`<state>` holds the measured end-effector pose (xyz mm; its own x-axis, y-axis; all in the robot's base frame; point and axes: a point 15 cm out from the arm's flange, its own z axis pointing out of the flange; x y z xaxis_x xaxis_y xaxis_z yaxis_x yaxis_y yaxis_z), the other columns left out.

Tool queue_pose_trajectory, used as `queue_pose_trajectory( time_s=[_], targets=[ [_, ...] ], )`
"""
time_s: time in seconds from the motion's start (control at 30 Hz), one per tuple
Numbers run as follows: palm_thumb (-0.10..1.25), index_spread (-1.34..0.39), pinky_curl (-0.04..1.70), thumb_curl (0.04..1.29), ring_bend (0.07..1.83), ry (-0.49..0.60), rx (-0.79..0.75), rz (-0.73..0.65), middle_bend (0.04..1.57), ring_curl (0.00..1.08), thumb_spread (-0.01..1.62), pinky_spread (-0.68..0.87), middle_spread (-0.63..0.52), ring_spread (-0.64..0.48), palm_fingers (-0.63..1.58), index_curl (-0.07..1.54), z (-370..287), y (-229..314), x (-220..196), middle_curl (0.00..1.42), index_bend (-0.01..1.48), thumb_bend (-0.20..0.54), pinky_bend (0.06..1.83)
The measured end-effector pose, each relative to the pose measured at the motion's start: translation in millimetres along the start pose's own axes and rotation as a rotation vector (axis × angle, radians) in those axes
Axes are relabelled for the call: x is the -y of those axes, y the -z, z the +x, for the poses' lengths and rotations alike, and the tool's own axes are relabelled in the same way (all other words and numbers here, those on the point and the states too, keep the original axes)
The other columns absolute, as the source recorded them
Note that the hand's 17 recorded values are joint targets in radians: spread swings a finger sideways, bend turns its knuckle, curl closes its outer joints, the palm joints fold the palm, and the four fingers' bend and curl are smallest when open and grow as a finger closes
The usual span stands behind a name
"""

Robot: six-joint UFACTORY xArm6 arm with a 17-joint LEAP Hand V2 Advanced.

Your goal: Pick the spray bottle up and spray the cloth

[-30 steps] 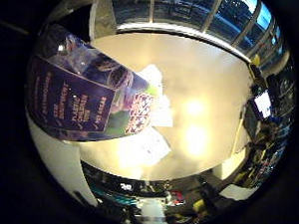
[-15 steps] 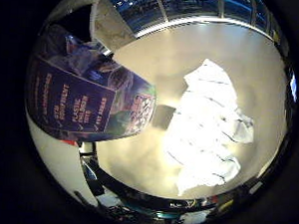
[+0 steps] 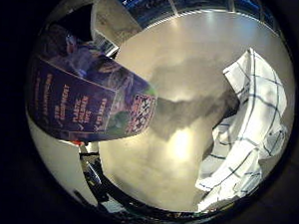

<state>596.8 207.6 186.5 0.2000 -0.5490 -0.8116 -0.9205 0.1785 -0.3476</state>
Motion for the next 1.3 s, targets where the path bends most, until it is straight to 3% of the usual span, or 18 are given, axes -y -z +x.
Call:
queue_pose_trajectory(
  time_s=[0.27,0.37,0.47,0.53,0.57,0.6,0.7,0.8,1.03,1.3],
  targets=[
    [0.86,-0.24,1.17,0.59,1.21,-0.001,0.013,-0.045,1.25,0.70,1.14,-0.25,-0.08,-0.18,1.19,0.86,10.3,-14.5,-11.9,0.66,0.91,-0.029,0.89],
    [0.78,-0.26,1.04,0.52,1.17,0.023,0.054,-0.100,1.15,0.63,1.11,-0.34,-0.09,-0.17,1.07,0.80,2.3,-19.9,-26.2,0.61,0.72,-0.037,0.85],
    [0.71,-0.35,0.95,0.46,1.09,0.060,0.056,-0.166,0.94,0.58,1.09,-0.46,-0.12,-0.20,0.74,0.73,2.3,-19.8,-40.2,0.55,0.43,-0.033,0.90],
    [0.67,-0.40,0.95,0.43,0.95,0.090,0.043,-0.215,0.72,0.54,1.08,-0.36,-0.12,-0.19,0.15,0.69,5.8,-17.8,-49.9,0.48,0.39,-0.044,0.79],
    [0.65,-0.41,0.95,0.42,0.91,0.104,0.035,-0.240,0.69,0.54,1.07,-0.31,-0.12,-0.17,0.07,0.69,8.7,-17.3,-54.8,0.47,0.40,-0.043,0.76],
    [0.61,-0.44,0.89,0.40,0.78,0.119,0.025,-0.264,0.61,0.46,1.06,-0.16,-0.11,-0.15,-0.04,0.61,10.9,-16.1,-59.5,0.43,0.33,-0.050,0.67],
    [0.52,-0.45,0.75,0.35,0.62,0.171,-0.008,-0.346,0.45,0.35,1.01,0.14,-0.08,-0.08,-0.07,0.48,15.4,-11.0,-70.4,0.36,0.19,-0.047,0.54],
    [0.47,-0.45,0.66,0.33,0.52,0.170,-0.022,-0.383,0.35,0.31,0.98,0.28,-0.05,-0.04,-0.06,0.41,22.0,-3.5,-75.0,0.33,0.15,-0.038,0.46],
    [0.43,-0.43,0.52,0.30,0.43,0.169,-0.045,-0.367,0.26,0.27,0.95,0.37,-0.03,-0.01,0.00,0.31,35.0,13.8,-65.2,0.31,0.15,-0.030,0.43],
    [0.43,-0.42,0.43,0.29,0.39,0.179,-0.082,-0.317,0.20,0.26,0.94,0.37,-0.02,-0.01,0.02,0.26,45.2,55.2,-42.9,0.32,0.15,-0.030,0.44]
  ],
)
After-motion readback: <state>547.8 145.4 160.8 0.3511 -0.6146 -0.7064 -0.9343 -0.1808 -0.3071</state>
